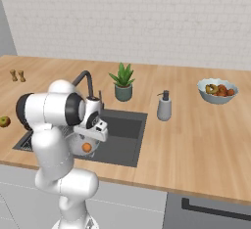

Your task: Put the colander in the sink, put the apple, tangerine in the colander, and turn on the sink faucet and pour water over the colander.

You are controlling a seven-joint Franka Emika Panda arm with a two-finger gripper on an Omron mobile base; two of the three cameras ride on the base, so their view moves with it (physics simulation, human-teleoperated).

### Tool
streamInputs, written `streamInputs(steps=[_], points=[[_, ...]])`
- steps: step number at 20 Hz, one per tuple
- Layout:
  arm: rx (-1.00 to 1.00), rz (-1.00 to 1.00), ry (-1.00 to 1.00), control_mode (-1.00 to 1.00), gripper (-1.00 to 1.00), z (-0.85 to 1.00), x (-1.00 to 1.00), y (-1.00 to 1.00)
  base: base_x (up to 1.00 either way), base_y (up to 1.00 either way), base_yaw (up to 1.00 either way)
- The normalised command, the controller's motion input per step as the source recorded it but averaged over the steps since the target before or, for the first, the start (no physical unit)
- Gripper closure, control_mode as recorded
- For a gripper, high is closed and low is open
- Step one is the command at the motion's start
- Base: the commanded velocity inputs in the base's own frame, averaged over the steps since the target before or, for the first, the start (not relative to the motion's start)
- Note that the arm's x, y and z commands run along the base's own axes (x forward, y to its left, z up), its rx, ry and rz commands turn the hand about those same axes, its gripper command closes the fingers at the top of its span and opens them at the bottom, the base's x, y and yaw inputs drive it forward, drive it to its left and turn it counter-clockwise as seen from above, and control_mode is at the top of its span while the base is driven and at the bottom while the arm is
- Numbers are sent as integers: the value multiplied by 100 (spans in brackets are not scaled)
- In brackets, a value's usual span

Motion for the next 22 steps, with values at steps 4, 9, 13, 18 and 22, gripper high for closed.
streamInputs(steps=[4,9,13,18,22], points=[[0,0,-9,-100,-100,42,-38,0,0,0,0],[0,0,-11,-100,-100,54,-53,-9,0,0,0],[0,0,-11,-100,-100,66,-54,-8,0,0,0],[0,0,-10,-100,-100,77,-65,0,0,0,0],[0,0,-15,-100,-100,68,-88,17,0,0,0]])
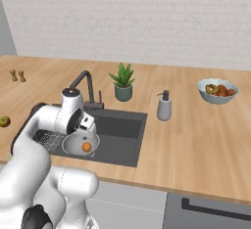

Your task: Put the colander in the sink, put the apple, tangerine in the colander, and turn on the sink faucet and pour water over the colander.

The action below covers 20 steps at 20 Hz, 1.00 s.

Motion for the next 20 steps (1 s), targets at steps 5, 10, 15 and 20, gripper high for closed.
streamInputs(steps=[5,10,15,20], points=[[0,0,-16,-100,-100,64,-80,27,0,0,0],[0,0,-14,-100,-100,65,-52,43,0,0,0],[0,1,-8,-100,-100,56,-26,55,0,0,0],[0,0,-5,-100,-100,31,-15,55,0,0,0]])
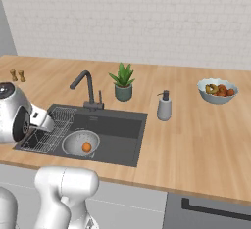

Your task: Put the colander in the sink, put the apple, tangerine in the colander, and turn on the sink faucet and pour water over the colander.

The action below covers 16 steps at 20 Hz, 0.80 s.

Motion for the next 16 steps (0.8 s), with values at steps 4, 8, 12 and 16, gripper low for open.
streamInputs(steps=[4,8,12,16], points=[[0,0,-1,-100,-100,8,-9,47,0,0,0],[0,0,0,-100,-100,4,-7,46,0,0,0],[0,0,0,-100,-100,0,0,45,0,0,0],[0,0,0,-100,-100,0,1,28,0,0,0]])
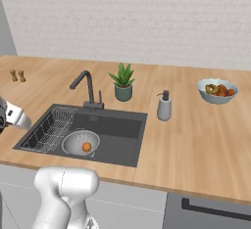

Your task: Put the colander in the sink, put the apple, tangerine in the colander, and turn on the sink faucet and pour water over the colander.

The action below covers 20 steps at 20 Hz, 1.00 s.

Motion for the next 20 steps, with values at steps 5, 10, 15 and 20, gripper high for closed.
streamInputs(steps=[5,10,15,20], points=[[0,0,0,-100,-100,0,1,23,0,0,0],[0,1,1,-100,-100,0,7,42,0,0,0],[0,4,2,-100,-100,0,12,39,0,0,0],[0,6,3,-100,-100,-2,5,39,0,0,0]])
